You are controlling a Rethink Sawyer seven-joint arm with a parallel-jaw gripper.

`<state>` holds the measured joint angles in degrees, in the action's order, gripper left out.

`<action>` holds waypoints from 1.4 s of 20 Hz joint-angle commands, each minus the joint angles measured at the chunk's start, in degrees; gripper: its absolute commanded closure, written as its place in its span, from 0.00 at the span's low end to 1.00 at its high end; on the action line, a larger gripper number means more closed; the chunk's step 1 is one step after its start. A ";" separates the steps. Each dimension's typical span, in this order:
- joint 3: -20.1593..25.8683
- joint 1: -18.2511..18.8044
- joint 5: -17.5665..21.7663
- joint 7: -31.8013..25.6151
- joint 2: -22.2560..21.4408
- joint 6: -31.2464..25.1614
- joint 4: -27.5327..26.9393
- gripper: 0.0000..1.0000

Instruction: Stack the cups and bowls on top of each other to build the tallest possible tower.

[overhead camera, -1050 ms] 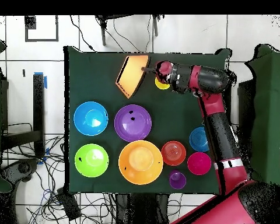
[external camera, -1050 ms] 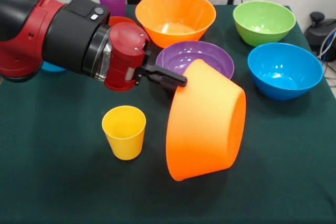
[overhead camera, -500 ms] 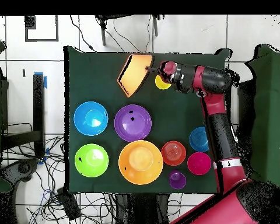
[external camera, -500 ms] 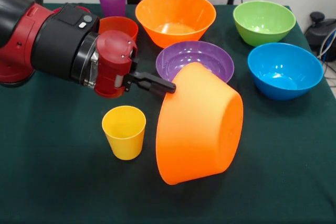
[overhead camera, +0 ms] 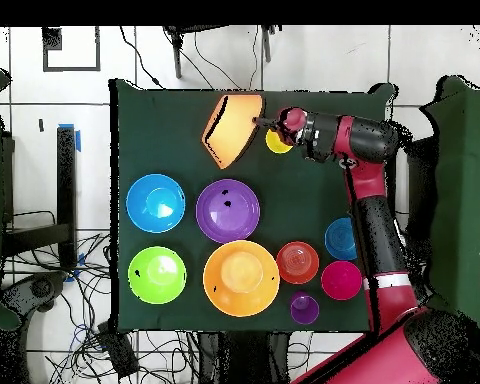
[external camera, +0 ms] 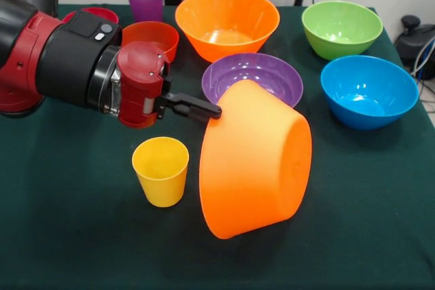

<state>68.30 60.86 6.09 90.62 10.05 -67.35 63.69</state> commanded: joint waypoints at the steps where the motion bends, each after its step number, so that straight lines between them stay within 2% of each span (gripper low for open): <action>1: -4.56 -1.24 2.68 -22.19 4.98 -3.43 -7.21 1.00; 9: -4.92 -1.48 2.42 -23.33 4.80 -5.42 -8.60 1.00; 17: -5.23 -2.77 2.45 -25.56 5.43 -9.69 -13.81 1.00; 28: -5.45 -3.58 3.02 -27.09 5.43 -12.34 -17.01 1.00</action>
<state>68.02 60.51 5.87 84.40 12.57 -75.64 53.34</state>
